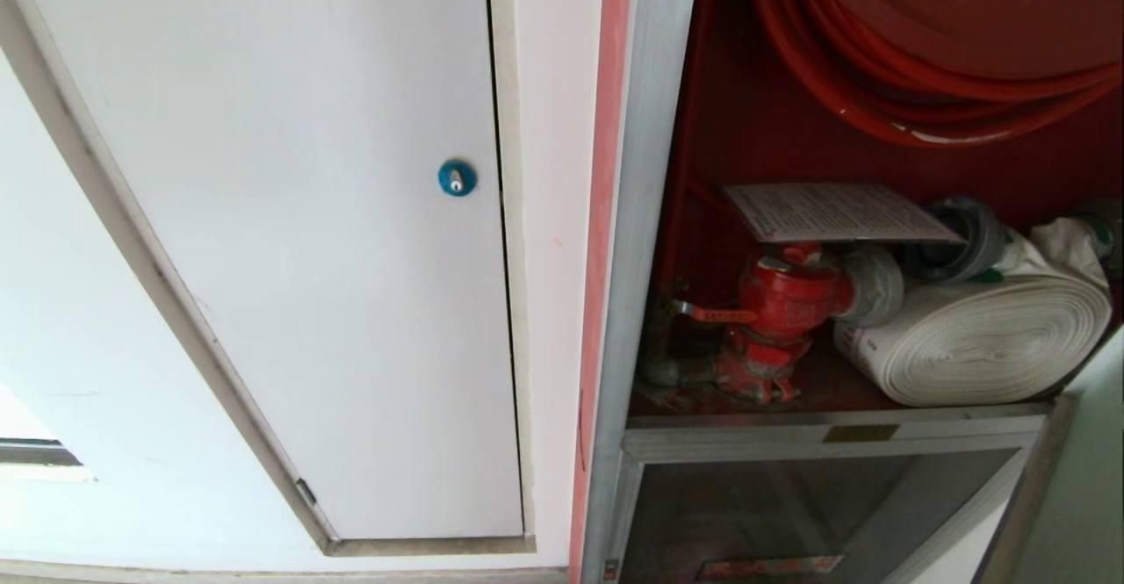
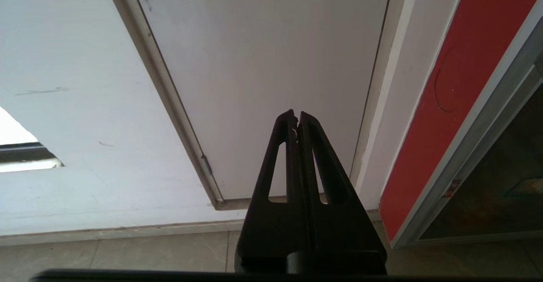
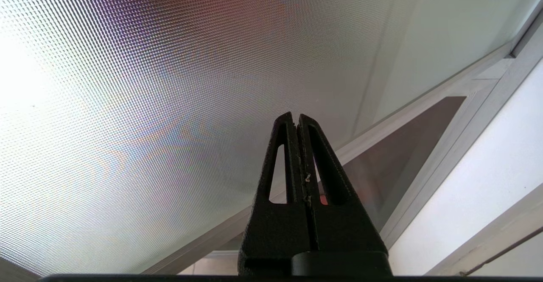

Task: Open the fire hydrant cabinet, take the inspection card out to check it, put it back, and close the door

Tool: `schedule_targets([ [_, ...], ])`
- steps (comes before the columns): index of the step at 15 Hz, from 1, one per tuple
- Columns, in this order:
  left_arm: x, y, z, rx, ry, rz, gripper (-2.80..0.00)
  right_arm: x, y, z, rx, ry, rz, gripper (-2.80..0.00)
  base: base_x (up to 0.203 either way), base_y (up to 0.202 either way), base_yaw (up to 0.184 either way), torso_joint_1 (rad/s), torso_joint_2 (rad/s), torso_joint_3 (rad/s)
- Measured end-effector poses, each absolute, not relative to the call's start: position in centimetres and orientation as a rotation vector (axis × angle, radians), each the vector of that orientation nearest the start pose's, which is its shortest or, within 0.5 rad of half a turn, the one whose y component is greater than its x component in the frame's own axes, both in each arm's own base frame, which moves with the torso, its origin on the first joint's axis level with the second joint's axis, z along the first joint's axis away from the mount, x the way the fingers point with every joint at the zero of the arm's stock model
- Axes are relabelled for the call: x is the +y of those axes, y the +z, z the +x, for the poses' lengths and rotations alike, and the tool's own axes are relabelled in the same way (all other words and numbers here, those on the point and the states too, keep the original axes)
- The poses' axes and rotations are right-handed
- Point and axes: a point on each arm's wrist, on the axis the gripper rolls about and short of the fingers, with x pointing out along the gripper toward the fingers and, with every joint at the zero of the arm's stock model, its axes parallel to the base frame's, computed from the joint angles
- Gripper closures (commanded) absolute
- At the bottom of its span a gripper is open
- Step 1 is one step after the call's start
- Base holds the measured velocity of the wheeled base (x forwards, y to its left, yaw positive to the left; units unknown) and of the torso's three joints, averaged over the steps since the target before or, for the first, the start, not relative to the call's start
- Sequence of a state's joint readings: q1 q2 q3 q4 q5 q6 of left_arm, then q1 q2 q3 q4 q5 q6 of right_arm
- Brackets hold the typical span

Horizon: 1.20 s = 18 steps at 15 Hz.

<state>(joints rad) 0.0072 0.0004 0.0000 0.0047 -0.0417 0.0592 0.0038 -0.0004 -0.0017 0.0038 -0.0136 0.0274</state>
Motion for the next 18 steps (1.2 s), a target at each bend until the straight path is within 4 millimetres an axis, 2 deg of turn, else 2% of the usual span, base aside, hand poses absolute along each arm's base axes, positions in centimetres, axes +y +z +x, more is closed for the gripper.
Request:
schedule_targets([
  [5,-0.11,7.50,-2.28,0.003,-0.034,0.059,0.00,-0.04,7.56,-2.30,0.002,-0.010,0.027,0.00,-0.017,0.000,0.001,0.003,0.00,0.001],
  [18,-0.11,7.50,-2.28,0.003,-0.034,0.059,0.00,-0.04,7.56,-2.30,0.001,-0.009,0.027,0.00,-0.195,0.000,0.001,0.003,0.00,0.002],
])
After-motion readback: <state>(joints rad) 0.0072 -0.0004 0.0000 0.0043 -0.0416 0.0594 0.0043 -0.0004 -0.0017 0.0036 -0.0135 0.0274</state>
